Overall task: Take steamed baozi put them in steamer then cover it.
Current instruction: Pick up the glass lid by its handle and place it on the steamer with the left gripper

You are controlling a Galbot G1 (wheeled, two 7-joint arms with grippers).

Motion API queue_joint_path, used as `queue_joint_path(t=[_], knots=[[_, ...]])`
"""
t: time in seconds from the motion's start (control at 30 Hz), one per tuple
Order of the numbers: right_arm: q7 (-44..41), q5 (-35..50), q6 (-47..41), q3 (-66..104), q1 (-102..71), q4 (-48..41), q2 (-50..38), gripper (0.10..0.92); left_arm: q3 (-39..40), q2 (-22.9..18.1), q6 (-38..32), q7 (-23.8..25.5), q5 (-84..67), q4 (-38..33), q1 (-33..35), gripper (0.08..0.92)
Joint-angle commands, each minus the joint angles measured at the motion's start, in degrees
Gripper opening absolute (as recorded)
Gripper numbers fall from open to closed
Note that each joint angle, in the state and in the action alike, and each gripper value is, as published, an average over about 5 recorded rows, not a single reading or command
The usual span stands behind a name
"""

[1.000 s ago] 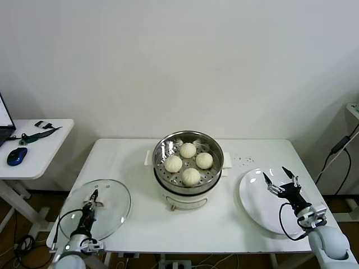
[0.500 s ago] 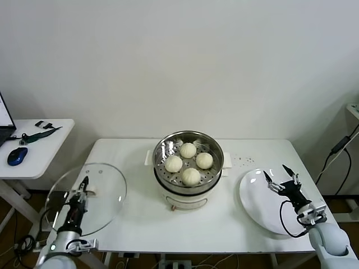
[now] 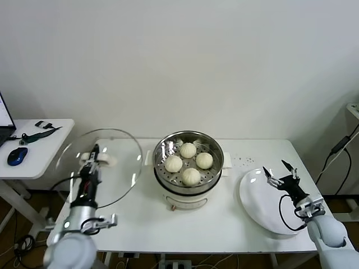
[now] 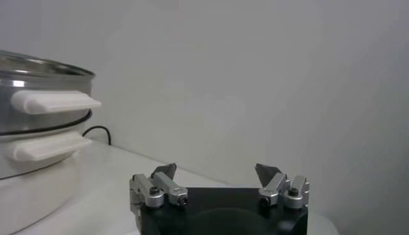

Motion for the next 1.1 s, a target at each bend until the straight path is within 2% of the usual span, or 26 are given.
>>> queue_joint_path(t=[0.03, 0.17, 0.33, 0.5, 0.73, 0.9, 1.1], knots=[[0.4, -1.4, -0.1, -0.4, 1.6, -1.1, 0.5, 0.823, 27.9, 4.8, 17.0, 13.5, 0.8, 2.1, -26.3, 0.151], [0.5, -2.1, 0.0, 0.2, 1.3, -1.5, 0.9, 0.823, 30.7, -1.3, 17.0, 16.9, 3.8, 6.7, -30.5, 0.151], [0.4, -2.4, 0.3, 1.1, 1.1, -2.2, 1.0, 0.823, 32.7, -10.0, 17.0, 23.3, 9.3, 11.8, -32.7, 0.151], [0.3, -2.6, 0.6, 1.8, 0.8, -2.7, 1.0, 0.823, 34.7, -19.1, 17.0, 27.4, 15.9, 15.6, -34.5, 0.151], [-0.1, -2.9, 1.4, 2.8, 0.5, -4.0, 1.1, 0.823, 34.8, -28.4, 17.0, 28.3, 19.8, 21.6, -36.2, 0.151], [-0.4, -3.0, 1.6, 3.3, 0.3, -4.3, 1.2, 0.823, 33.9, -32.8, 17.0, 28.6, 22.4, 25.1, -35.4, 0.151], [-0.7, -3.3, 2.0, 3.9, 0.3, -5.0, 1.3, 0.823, 33.4, -34.0, 17.0, 28.3, 23.5, 26.9, -33.5, 0.151]])
